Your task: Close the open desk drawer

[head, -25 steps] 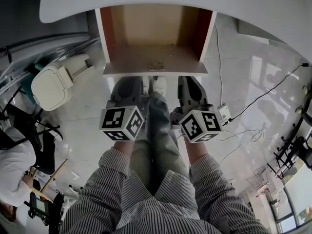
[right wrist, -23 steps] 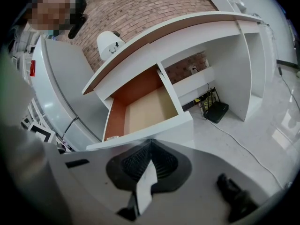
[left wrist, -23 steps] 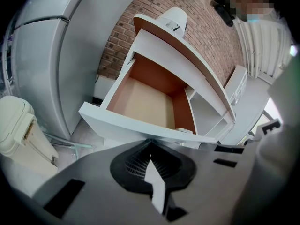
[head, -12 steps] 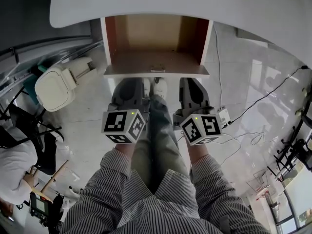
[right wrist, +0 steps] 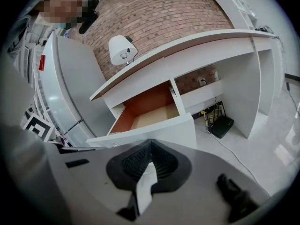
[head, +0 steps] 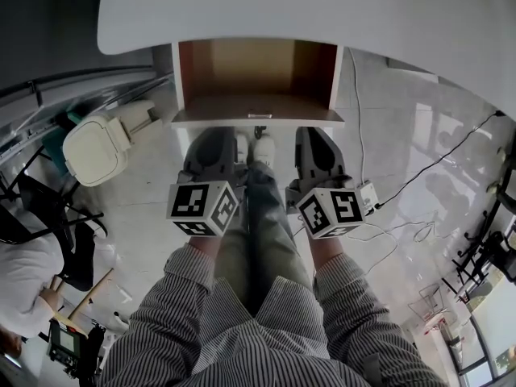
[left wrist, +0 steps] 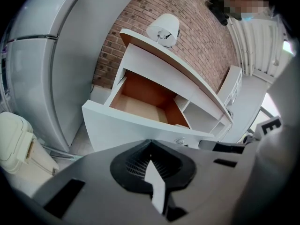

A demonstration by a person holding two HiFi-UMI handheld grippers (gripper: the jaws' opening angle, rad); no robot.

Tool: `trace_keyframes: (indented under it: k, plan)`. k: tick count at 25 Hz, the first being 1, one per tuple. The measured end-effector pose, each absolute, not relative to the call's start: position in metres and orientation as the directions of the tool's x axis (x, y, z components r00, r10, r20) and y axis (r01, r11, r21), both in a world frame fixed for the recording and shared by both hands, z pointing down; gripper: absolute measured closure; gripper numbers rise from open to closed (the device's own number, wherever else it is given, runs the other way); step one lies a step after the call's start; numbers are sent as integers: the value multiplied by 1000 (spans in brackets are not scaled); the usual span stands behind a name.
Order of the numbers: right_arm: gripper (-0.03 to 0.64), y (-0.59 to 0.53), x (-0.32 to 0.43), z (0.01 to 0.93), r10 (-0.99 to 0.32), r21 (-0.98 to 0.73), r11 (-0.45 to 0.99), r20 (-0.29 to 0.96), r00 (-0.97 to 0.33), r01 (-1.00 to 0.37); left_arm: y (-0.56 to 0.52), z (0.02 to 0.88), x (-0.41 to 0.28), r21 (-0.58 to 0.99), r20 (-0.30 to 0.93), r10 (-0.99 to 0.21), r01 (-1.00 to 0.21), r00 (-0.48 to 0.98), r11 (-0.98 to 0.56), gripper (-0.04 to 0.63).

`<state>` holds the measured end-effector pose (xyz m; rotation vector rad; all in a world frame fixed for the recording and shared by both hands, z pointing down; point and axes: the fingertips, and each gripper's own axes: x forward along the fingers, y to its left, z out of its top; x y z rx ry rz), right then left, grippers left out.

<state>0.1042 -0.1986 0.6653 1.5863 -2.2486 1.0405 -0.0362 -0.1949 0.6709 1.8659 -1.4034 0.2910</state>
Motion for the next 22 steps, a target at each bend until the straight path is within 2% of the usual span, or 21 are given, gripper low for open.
trace_keyframes:
  k: [22]
  plan:
    - [600, -226, 102, 635, -786, -420, 169, 488, -379, -892, -220, 640, -38, 438, 545, -736, -885, 401, -158, 583]
